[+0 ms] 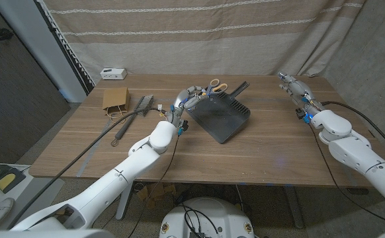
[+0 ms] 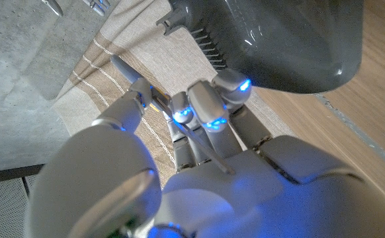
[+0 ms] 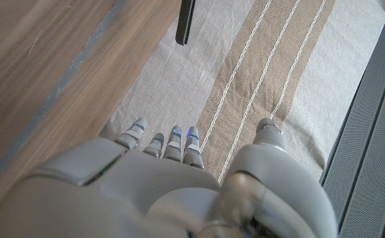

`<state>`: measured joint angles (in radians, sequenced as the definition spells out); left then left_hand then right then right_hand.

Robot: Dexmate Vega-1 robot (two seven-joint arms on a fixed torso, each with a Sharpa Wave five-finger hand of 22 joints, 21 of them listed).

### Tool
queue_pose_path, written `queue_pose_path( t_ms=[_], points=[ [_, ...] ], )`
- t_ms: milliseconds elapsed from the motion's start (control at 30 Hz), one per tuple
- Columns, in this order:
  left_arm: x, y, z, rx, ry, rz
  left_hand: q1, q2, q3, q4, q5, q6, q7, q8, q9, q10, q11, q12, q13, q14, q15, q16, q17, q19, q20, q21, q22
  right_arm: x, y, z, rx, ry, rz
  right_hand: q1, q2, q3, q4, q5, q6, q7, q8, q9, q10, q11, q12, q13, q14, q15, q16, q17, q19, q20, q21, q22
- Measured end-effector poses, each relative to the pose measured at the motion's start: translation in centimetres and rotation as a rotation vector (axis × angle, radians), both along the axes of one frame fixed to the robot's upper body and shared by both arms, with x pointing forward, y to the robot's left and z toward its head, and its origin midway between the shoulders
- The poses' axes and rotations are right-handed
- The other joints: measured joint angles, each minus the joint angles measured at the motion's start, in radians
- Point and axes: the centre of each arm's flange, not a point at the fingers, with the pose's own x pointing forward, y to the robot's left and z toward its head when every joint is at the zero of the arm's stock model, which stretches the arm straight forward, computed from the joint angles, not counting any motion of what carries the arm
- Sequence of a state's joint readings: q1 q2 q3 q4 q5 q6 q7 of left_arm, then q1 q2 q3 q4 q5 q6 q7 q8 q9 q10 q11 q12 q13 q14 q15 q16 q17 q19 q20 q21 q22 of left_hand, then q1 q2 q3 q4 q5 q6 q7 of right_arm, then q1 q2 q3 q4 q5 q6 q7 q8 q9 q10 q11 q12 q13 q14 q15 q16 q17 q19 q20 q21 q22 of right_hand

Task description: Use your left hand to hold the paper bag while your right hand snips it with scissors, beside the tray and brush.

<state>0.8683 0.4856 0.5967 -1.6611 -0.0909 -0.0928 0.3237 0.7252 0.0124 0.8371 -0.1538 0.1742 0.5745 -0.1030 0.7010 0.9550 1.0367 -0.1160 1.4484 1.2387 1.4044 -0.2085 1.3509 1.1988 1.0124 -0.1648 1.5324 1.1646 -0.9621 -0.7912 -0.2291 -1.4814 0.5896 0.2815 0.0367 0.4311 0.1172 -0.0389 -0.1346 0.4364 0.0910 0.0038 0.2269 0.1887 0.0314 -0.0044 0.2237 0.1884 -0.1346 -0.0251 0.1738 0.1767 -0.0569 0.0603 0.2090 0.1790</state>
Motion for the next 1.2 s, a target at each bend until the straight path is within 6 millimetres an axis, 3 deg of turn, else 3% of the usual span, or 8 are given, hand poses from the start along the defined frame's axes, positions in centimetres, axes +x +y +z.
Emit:
queue_pose_path(
  t_ms=[733,900,1067,1200],
  points=[
    [0.2,-0.1,0.2,0.053,0.001,-0.022,0.000,0.000,0.000,0.000,-0.003,0.000,0.000,0.003,-0.028,0.004,0.004,0.000,-0.001,0.000,0.000,0.000,-0.002,0.000,0.000,0.005,-0.001,-0.5,0.2,0.7,-0.078,-0.022,-0.028,0.044,0.004,0.013,-0.012,0.001,0.007,0.007,0.000,0.000,-0.002,0.002,0.000,0.000,0.004,-0.004,0.000,0.000,0.000,-0.011,-0.006,0.000],
    [0.3,-0.1,0.4,0.086,0.007,-0.029,0.000,0.000,0.000,0.000,-0.004,0.000,0.000,0.004,-0.035,0.009,0.009,0.000,-0.001,0.000,0.000,0.001,-0.002,0.000,0.000,0.005,-0.003,-0.6,0.3,0.9,-0.097,-0.029,-0.034,0.075,0.007,0.019,-0.019,0.004,0.016,-0.031,0.000,0.000,0.008,-0.041,0.000,0.000,0.004,-0.004,0.004,0.000,0.000,-0.011,-0.006,0.000],
    [0.4,-0.3,1.0,0.121,0.001,-0.038,0.000,0.000,0.000,0.000,0.000,0.000,0.000,0.004,-0.038,0.009,0.009,0.000,0.000,0.001,0.001,0.001,-0.002,0.000,0.000,0.005,-0.006,-0.8,0.4,1.3,-0.119,-0.036,-0.041,0.091,0.010,0.024,-0.023,0.008,0.038,-0.053,0.000,0.000,0.008,-0.041,0.000,0.000,0.004,-0.004,0.004,0.000,0.000,-0.010,-0.006,0.000],
    [0.6,-0.2,1.4,0.147,-0.006,-0.042,0.000,0.000,0.000,0.000,0.000,0.000,0.000,0.004,-0.038,0.009,0.009,0.000,0.000,0.001,0.001,0.001,-0.002,0.000,0.000,0.005,-0.008,-0.9,0.4,1.5,-0.137,-0.039,-0.046,0.108,0.013,0.024,-0.023,0.008,0.078,-0.074,0.014,0.005,-0.002,-0.042,0.000,0.000,0.004,-0.004,0.004,0.000,-0.004,-0.014,-0.009,0.000]
  ],
)
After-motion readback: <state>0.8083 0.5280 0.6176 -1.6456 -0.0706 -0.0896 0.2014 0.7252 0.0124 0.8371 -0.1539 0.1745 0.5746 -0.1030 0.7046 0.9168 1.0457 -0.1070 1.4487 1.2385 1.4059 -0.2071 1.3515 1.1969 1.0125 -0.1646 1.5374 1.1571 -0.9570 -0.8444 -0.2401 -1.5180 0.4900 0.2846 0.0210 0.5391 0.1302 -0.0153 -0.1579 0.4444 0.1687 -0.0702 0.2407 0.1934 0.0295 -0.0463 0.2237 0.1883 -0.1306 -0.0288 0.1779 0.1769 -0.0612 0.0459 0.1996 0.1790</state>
